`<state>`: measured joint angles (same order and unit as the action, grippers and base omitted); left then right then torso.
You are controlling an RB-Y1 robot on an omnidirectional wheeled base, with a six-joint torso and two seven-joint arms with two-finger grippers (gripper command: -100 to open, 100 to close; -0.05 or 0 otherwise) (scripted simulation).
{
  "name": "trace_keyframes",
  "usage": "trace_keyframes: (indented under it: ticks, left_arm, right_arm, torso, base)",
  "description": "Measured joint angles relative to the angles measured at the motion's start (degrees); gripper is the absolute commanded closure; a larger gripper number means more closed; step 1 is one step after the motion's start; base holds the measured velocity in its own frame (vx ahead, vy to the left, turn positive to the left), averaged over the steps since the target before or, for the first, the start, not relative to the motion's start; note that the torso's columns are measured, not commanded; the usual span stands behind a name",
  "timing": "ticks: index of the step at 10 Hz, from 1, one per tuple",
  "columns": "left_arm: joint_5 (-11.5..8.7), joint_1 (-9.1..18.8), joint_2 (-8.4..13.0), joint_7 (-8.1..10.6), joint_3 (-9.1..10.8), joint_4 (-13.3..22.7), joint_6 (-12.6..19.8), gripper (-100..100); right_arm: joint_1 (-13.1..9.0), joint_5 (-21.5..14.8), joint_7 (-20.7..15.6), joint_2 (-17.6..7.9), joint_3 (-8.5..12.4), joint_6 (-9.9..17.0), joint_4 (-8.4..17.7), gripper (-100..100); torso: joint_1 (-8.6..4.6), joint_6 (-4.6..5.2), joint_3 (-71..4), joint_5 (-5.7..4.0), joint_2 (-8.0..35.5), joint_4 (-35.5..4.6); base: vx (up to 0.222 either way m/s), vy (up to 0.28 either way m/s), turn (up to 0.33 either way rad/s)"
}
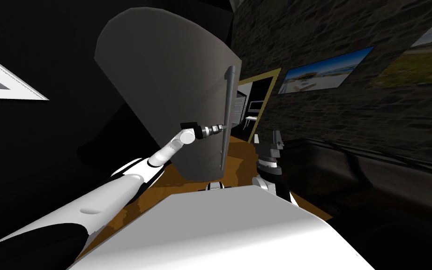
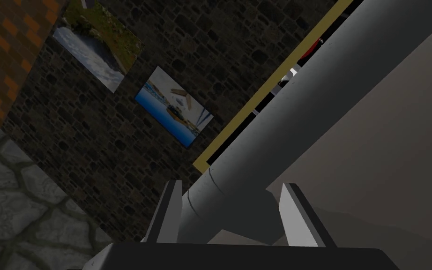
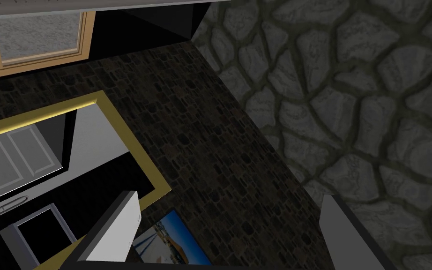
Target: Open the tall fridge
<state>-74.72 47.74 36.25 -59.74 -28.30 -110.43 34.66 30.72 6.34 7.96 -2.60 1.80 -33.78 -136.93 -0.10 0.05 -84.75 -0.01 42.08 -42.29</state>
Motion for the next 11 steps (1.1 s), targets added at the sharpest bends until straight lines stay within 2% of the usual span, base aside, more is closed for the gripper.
trace_keyframes:
  ticks: [1,2,3,4,5,7,9,10,11]
  left_arm:
    - [-2.0,0.3,0.1,-1.13,-0.41,-0.6,-0.1,100]
    - [-3.2,0.2,0.1,-1.8,-1.07,-2.0,-0.3,100]
    - [-3.5,0.5,-0.3,-1.42,-1.97,-3.7,-0.2,100]
    - [-4.9,0.8,-0.4,-2.03,-2.24,-3.7,-0.2,100]
    - [-7.0,0.8,-0.2,-3.44,-2.54,-4.2,-0.2,100]
    - [-9.9,1.3,-0.5,-5.06,-3.94,-5.9,-0.4,100]
    - [-14.2,1.3,0.0,-7.31,-4.67,-8.3,-0.1,100]
    - [-14.9,2.0,-0.3,-7.22,-5.56,-9.4,-0.2,-100]
    - [-15.8,3.3,0.1,-6.34,-4.87,-9.5,0.2,-100]
  right_arm:
    - [0.0,0.0,0.0,0.0,0.0,0.0,0.0,0]
    - [0.0,0.0,0.0,0.0,0.0,0.0,0.0,0]
    - [0.0,0.0,0.0,0.0,0.0,0.0,0.0,0]
    - [0.0,0.0,0.0,0.0,0.0,0.0,0.0,0]
    - [0.0,0.0,0.0,0.0,0.0,0.0,0.0,0]
    - [0.0,0.0,0.0,0.0,0.0,0.0,0.0,0]
    - [0.0,0.0,0.0,0.0,0.0,0.0,0.0,0]
    - [0.0,0.0,0.0,0.0,0.0,0.0,0.0,0]
    - [0.0,0.0,0.0,0.0,0.0,0.0,0.0,0]
  torso:
    - [0.11,0.06,0.2,0.01,0.2,0.0]
    - [0.16,0.07,0.3,0.01,0.3,0.0]
    - [0.05,0.03,0.3,-0.02,0.4,0.0]
    - [-0.09,-0.04,0.2,-0.05,0.2,0.0]
    - [-0.11,-0.04,0.1,-0.06,0.1,0.0]
    - [0.15,-0.05,0.2,0.03,0.3,0.0]
    - [0.26,-0.06,0.2,0.07,0.3,0.0]
    - [0.13,-0.05,0.2,0.02,0.3,0.0]
    - [-0.29,-0.06,0.1,-0.09,0.0,0.1]
  base:
    - [-0.103,0.2,-0.035]
    - [-0.121,0.207,-0.053]
    - [-0.09,0.159,-0.023]
    - [-0.082,0.128,-0.011]
    - [-0.079,0.138,-0.029]
    - [-0.135,0.181,-0.034]
    - [-0.141,0.206,-0.029]
    - [-0.072,0.082,0.033]
    - [0.021,-0.041,0.087]
